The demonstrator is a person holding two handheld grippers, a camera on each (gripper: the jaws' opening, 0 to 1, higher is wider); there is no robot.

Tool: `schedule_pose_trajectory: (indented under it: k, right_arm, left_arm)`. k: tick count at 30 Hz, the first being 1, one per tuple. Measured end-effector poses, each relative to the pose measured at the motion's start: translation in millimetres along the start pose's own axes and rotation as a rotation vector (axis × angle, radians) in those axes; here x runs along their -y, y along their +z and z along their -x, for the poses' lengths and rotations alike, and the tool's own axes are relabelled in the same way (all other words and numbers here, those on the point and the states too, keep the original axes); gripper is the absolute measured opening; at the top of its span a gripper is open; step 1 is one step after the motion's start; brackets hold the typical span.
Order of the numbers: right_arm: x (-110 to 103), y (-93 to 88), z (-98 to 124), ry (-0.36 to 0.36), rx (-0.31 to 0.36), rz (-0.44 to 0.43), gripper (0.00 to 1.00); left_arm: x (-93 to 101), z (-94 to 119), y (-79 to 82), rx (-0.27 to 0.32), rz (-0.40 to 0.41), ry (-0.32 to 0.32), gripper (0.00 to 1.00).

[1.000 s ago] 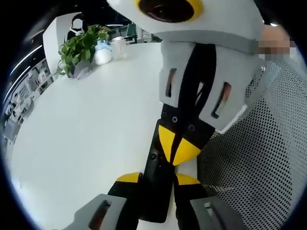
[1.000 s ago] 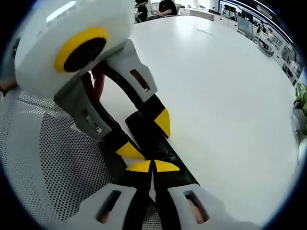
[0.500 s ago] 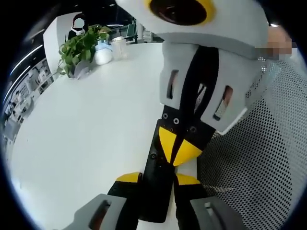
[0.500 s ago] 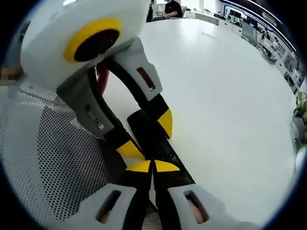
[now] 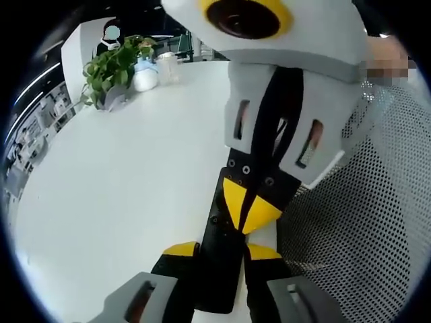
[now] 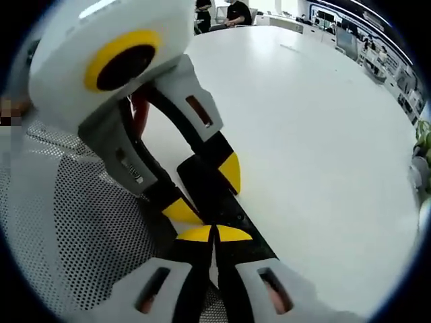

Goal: Press the specified remote control buttons in sequence, fully releasing each button before pressing the next.

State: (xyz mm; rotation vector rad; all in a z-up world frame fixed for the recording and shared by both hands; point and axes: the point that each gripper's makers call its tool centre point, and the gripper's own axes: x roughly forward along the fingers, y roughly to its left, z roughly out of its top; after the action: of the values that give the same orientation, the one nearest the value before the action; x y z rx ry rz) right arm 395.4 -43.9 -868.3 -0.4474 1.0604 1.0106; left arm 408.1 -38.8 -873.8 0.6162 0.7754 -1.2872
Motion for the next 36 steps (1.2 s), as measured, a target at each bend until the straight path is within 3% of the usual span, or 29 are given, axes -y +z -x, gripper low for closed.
schedule_pose_trajectory:
  k: [28,36]
  right_arm:
    - [-1.0,-1.8,0.0,-0.012,-0.029,0.043,0.0]
    - [0.6,-1.8,0.3,-0.017,-0.043,0.019,0.0]
  left_arm:
    - [-0.6,4.1,-5.9,-0.057,-0.013,-0.005,0.26]
    - [-0.9,4.0,-5.5,-0.057,0.0,-0.004,0.26]
